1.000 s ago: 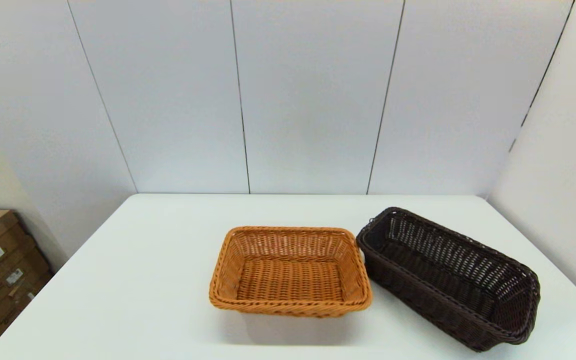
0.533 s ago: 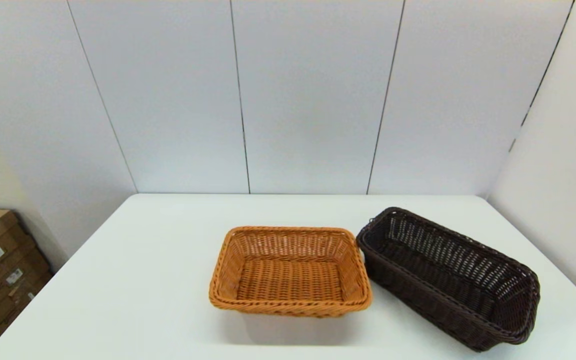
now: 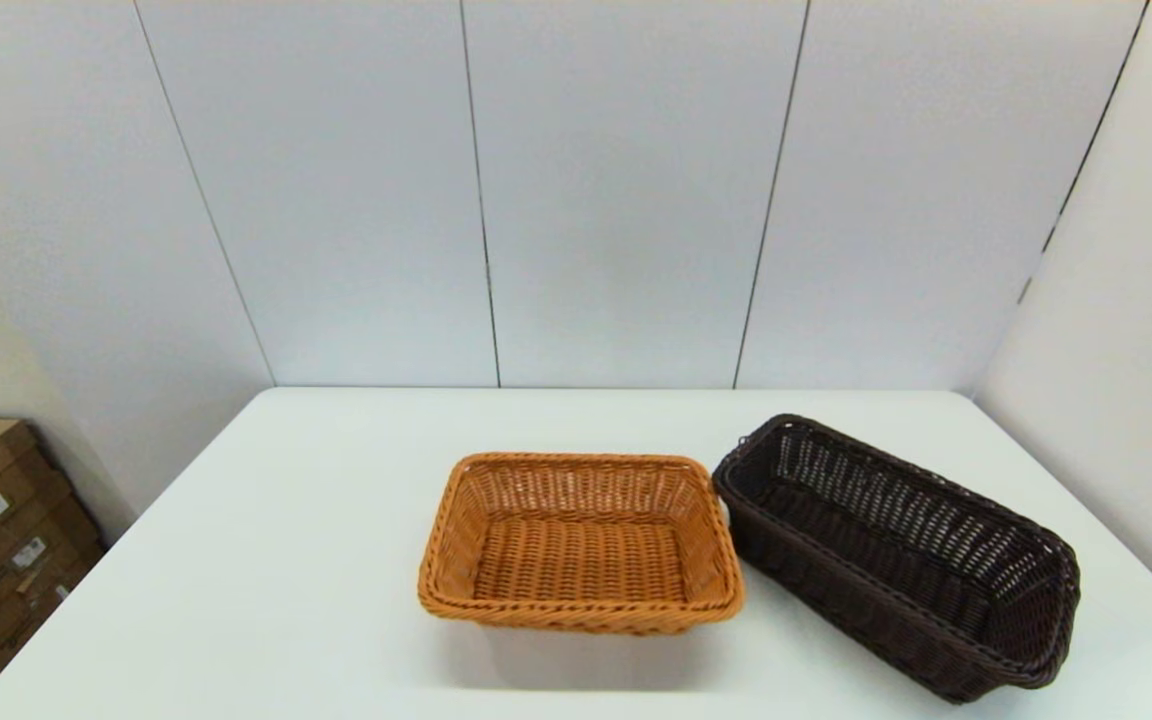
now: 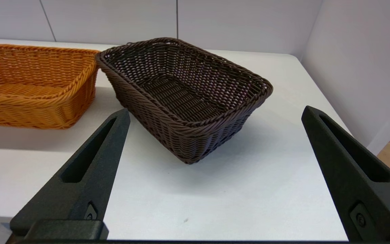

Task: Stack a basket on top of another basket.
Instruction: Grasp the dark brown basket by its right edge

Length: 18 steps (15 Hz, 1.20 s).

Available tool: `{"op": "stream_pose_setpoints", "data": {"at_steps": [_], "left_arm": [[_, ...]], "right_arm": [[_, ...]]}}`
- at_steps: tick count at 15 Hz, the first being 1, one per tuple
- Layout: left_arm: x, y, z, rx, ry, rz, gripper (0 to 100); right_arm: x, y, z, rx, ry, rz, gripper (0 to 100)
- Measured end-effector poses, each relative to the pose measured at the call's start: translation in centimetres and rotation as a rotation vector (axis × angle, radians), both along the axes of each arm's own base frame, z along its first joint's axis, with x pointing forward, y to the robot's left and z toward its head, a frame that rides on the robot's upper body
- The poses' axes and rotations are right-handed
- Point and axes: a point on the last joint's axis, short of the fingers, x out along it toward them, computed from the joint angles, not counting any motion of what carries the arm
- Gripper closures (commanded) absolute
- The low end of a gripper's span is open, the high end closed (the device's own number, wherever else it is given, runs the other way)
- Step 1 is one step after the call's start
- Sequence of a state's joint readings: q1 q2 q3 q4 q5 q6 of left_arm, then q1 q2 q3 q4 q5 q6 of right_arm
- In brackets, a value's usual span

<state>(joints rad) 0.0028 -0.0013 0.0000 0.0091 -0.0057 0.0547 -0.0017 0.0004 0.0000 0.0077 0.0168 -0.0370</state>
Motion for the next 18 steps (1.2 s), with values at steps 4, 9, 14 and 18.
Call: {"op": "stream_pose_setpoints", "data": {"at_steps": [4, 9, 14, 18], "left_arm": [[0.0, 0.0, 0.0, 0.0, 0.0, 0.0, 0], [0.0, 0.0, 0.0, 0.0, 0.0, 0.0, 0], [0.0, 0.0, 0.0, 0.0, 0.0, 0.0, 0], [0.0, 0.0, 0.0, 0.0, 0.0, 0.0, 0]], "right_arm": [[0.0, 0.0, 0.0, 0.002, 0.0, 0.0, 0], [0.0, -0.03, 0.01, 0.02, 0.0, -0.014, 0], [0.0, -0.03, 0.0, 0.015, 0.0, -0.013, 0], [-0.04, -0.02, 0.18, 0.01, -0.006, -0.009, 0]]}}
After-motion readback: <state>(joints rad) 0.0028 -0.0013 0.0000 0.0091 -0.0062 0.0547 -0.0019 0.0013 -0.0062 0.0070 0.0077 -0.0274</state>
